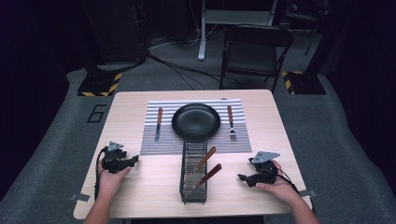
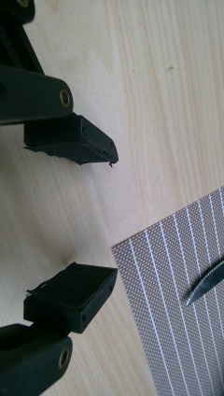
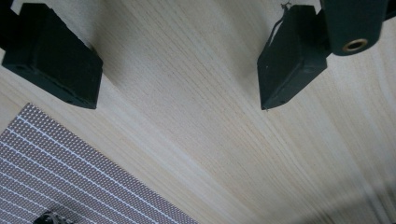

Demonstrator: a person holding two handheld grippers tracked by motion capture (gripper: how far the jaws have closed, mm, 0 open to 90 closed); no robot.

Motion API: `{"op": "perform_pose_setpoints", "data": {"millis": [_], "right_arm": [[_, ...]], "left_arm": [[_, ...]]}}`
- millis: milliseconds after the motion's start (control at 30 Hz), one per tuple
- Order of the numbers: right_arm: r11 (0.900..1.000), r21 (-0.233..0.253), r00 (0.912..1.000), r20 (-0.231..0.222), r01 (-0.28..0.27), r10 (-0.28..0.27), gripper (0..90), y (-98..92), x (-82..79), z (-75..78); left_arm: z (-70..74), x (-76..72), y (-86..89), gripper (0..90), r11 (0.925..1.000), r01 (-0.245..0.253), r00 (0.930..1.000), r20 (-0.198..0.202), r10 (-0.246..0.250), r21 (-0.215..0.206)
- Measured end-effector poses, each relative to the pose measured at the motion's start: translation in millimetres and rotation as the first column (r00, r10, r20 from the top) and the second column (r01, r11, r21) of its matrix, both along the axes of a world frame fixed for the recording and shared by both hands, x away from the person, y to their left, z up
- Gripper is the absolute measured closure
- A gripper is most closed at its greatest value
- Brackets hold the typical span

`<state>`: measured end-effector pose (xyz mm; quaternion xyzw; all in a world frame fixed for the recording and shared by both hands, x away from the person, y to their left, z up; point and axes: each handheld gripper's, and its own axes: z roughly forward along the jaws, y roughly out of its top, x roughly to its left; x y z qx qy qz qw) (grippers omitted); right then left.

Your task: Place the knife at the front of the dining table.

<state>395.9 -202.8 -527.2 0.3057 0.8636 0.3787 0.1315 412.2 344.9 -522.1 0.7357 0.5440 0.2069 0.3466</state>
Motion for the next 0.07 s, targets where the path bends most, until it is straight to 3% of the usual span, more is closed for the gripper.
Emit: {"op": "perform_pose_setpoints", "data": {"millis": [67], "right_arm": [[1.000, 0.000, 1.0000, 0.000, 0.000, 0.000, 13.2, -0.1, -0.1, 0.0]], "left_arm": [[-0.5, -0.1, -0.8, 35.8, 0.9999, 0.004, 1.0000, 0.006, -0.004, 0.013]]}}
